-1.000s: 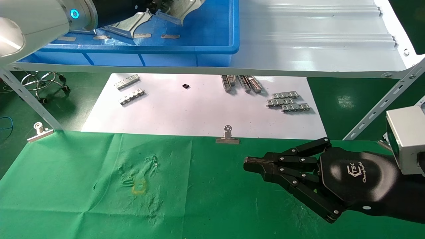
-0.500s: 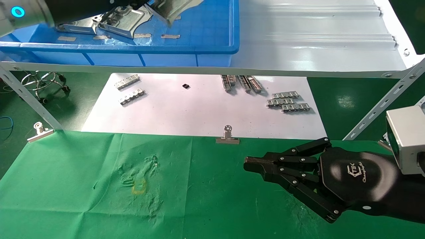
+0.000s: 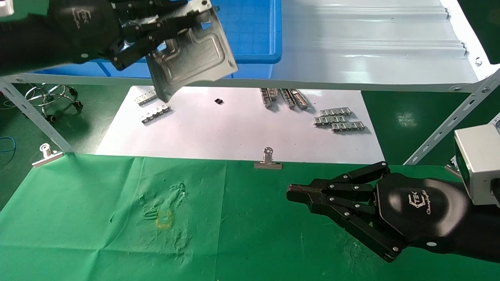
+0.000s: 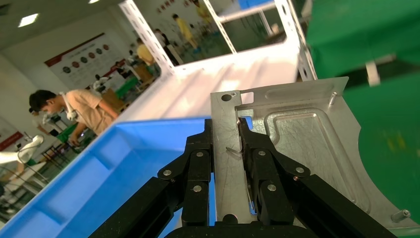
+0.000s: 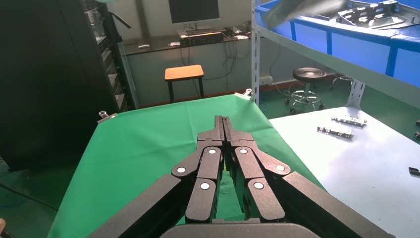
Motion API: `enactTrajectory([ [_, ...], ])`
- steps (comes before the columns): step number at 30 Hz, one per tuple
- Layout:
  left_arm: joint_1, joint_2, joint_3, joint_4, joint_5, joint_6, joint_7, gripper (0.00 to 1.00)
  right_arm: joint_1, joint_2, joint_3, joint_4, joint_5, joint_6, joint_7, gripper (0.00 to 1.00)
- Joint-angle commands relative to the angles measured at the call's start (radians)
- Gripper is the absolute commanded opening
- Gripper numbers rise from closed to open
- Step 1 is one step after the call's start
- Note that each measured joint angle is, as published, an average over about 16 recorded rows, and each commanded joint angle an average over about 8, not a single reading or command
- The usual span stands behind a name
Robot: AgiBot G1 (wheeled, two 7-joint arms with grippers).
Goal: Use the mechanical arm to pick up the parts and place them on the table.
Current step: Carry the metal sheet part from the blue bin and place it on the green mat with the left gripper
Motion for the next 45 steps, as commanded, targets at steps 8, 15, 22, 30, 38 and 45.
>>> enactTrajectory([
  [8, 0.104, -0.097, 0.112, -0.169, -0.008, 0.016, 0.088, 0.0, 0.0, 0.0, 0.0, 0.0, 0.0, 0.0, 0.0, 0.0],
  [15, 0.174, -0.136, 0.239, -0.204, 0.038, 0.005, 0.156, 0.0, 0.0, 0.0, 0.0, 0.0, 0.0, 0.0, 0.0, 0.0],
  [22, 0.218, -0.117, 0.324, -0.139, 0.103, -0.014, 0.249, 0.0, 0.0, 0.0, 0.0, 0.0, 0.0, 0.0, 0.0, 0.0],
  [30, 0.231, -0.054, 0.352, -0.014, 0.134, -0.058, 0.334, 0.0, 0.0, 0.0, 0.0, 0.0, 0.0, 0.0, 0.0, 0.0],
  [38, 0.235, -0.01, 0.36, 0.074, 0.15, -0.099, 0.415, 0.23, 0.0, 0.0, 0.0, 0.0, 0.0, 0.0, 0.0, 0.0],
  [45, 0.231, 0.01, 0.363, 0.122, 0.156, -0.115, 0.464, 1.0, 0.0, 0.0, 0.0, 0.0, 0.0, 0.0, 0.0, 0.0],
])
